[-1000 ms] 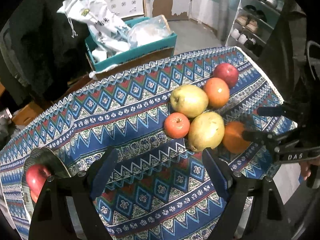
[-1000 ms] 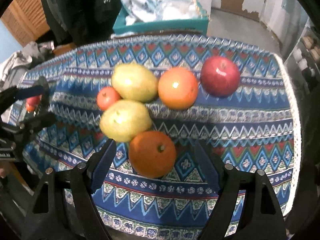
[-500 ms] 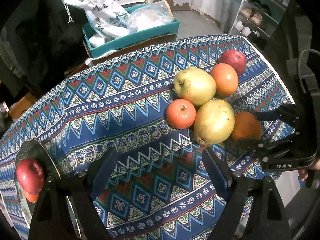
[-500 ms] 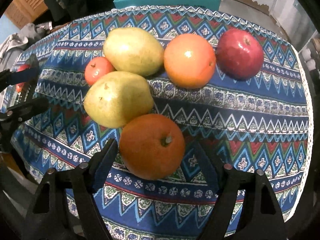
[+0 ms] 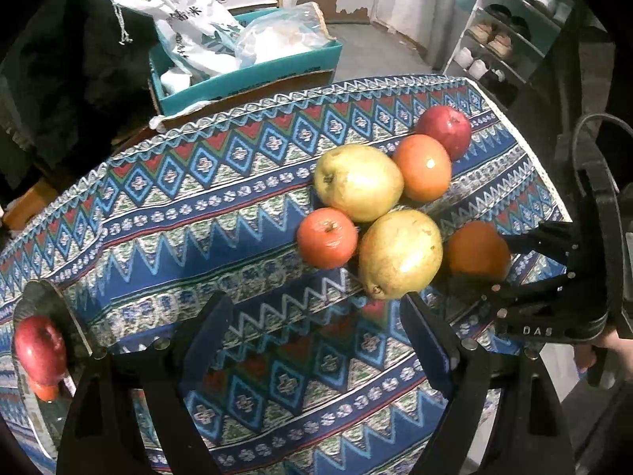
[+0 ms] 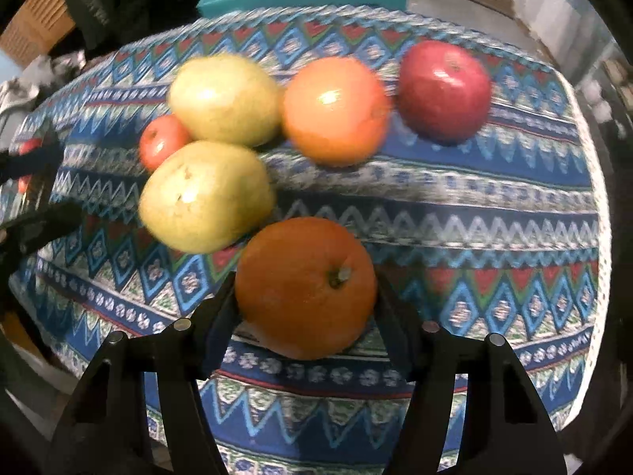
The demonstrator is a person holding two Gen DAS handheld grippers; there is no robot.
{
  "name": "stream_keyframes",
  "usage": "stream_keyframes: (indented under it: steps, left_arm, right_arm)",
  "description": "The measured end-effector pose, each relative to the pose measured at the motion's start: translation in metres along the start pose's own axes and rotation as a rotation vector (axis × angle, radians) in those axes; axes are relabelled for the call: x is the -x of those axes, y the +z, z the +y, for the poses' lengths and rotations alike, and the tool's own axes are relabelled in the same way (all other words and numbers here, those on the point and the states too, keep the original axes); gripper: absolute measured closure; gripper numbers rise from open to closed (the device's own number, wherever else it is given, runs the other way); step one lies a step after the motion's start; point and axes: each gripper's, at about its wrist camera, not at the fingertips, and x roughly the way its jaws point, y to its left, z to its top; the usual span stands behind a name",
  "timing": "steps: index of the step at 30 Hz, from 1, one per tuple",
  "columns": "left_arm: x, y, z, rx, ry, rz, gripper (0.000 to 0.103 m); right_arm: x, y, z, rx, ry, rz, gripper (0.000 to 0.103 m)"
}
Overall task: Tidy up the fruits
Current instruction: 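Reach the right tool to a large orange while the left tool grasps a tangerine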
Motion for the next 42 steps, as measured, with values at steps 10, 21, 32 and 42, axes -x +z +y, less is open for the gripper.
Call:
stream_keyframes:
  steps: [10,21,32,42]
  left_arm:
    - [-0.020,0.014,-0.027,0.014,-0.083,0.014,0.015]
    - [-0.050,0.026,-0.059,-0.045,-0.084,0.041,0.015]
    - [-0.068,0.026,-0.084,-0.115,0.011,0.045,0.017]
    - [-0.085,0.024,-0.091,-0.183,0.073,0.032,0.031]
  right_arm:
    - [0.035,-0.002,-0.047,-0.155,-0.033,-0.109,0.038]
    - [0.052,-0.004,-0.069,-0.233,-0.013,-0.166,0.038]
    - [0.054,-0.004,-0.080,-0.275,0.003,-0.170,0.038]
    - [0.055,-0.003,-0.080,-0.279,0.009,-0.173,0.038]
